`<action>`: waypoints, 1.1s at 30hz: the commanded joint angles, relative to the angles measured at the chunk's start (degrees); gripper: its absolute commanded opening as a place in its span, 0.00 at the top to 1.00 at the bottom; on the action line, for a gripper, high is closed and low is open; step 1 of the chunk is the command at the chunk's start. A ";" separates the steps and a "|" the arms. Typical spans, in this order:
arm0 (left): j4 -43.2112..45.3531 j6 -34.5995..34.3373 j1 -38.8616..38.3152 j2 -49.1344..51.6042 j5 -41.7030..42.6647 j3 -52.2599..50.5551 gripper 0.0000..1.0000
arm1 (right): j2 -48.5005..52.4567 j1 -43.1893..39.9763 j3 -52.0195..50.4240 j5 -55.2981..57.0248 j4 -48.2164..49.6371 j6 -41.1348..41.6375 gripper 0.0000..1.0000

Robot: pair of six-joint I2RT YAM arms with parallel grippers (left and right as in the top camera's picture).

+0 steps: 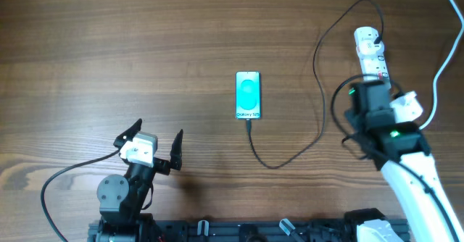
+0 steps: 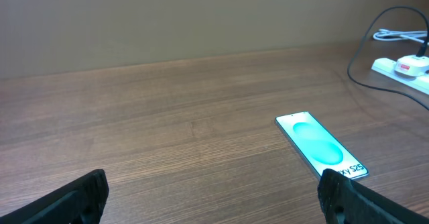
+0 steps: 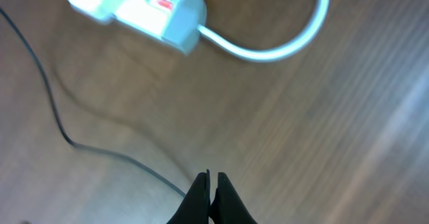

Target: Plug charger to phone and switch on socket

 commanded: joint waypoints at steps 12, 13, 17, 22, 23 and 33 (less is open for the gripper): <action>0.20 -0.57 -0.24 0.02 -0.13 -0.68 0.00 | 20.81 -20.70 3.04 -20.48 25.33 -20.96 0.95; 0.20 -0.57 -0.24 0.02 -0.13 -0.68 0.00 | 23.06 -20.70 4.22 -19.91 26.36 -21.46 0.95; 0.17 -0.57 -0.24 0.02 -0.13 -0.68 0.00 | 30.42 -20.74 10.01 -15.89 27.65 -22.75 0.96; 0.17 -0.57 -0.24 0.02 -0.13 -0.68 0.00 | 40.17 -20.74 18.40 -10.25 29.73 -26.08 0.96; 0.20 -0.57 -0.24 0.02 -0.13 -0.68 0.00 | 41.44 -20.74 19.23 -10.01 30.45 -26.93 0.96; 0.20 -0.57 -0.24 0.02 -0.13 -0.68 0.00 | 47.32 -20.72 20.68 -9.07 38.14 -27.10 0.96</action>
